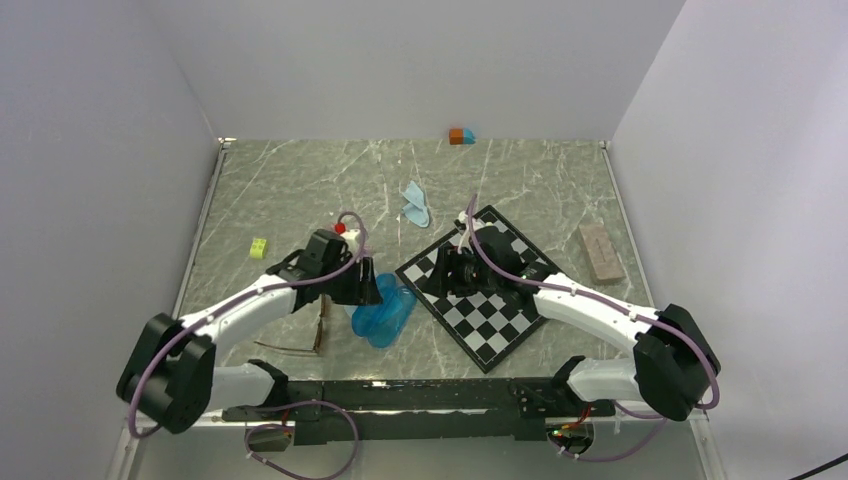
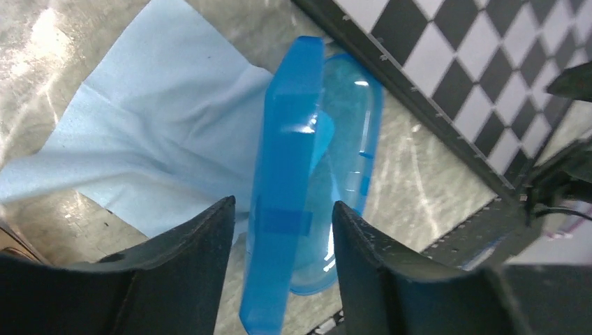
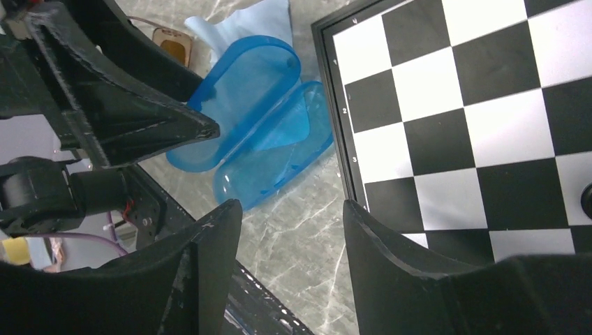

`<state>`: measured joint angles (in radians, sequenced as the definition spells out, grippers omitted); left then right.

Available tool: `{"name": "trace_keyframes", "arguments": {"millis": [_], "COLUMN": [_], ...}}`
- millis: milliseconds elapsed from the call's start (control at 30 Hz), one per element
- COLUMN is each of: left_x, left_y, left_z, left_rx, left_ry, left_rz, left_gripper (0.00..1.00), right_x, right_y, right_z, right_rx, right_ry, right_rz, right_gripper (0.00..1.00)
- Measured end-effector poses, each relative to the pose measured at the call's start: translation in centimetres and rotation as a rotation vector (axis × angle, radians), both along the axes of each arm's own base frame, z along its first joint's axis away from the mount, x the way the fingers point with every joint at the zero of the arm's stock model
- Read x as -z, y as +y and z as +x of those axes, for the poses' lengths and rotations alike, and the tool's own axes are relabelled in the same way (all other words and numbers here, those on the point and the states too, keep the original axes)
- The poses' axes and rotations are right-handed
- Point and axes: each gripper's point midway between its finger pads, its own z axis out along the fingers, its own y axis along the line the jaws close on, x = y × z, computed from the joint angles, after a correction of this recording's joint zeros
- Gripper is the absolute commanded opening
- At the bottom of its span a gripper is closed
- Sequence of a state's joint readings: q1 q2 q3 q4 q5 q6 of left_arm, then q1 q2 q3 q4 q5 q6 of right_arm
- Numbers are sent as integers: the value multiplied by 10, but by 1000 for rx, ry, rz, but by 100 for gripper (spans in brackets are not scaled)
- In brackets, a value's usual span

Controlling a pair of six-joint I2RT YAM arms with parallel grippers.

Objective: Organize the sunglasses
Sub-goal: Pick up the opened sunglasses case from the center of the board.

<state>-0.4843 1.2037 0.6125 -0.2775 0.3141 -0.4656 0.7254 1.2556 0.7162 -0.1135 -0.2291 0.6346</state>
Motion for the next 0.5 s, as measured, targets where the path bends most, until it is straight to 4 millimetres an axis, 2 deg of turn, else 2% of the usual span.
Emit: {"name": "trace_keyframes", "arguments": {"millis": [67, 167, 200, 267, 367, 500], "left_x": [11, 21, 23, 23, 18, -1], "left_y": [-2, 0, 0, 0, 2, 12], "left_z": [0, 2, 3, 5, 7, 10], "left_rx": [1, -12, -16, -27, -56, -157], "left_ry": [30, 59, 62, 65, 52, 7], "left_rz": [40, 89, 98, 105, 110, 114], "left_gripper": [37, 10, 6, 0, 0, 0], "right_x": [6, 8, 8, 7, 5, 8], "right_y": [-1, -1, -1, 0, 3, 14], "right_z": [-2, -1, 0, 2, 1, -1], "right_rx": [17, 39, 44, 52, 50, 36], "right_ry": [14, 20, 17, 11, 8, 16], "right_rz": [0, 7, 10, 15, 25, 35], "right_gripper": [61, 62, 62, 62, 62, 62]}}
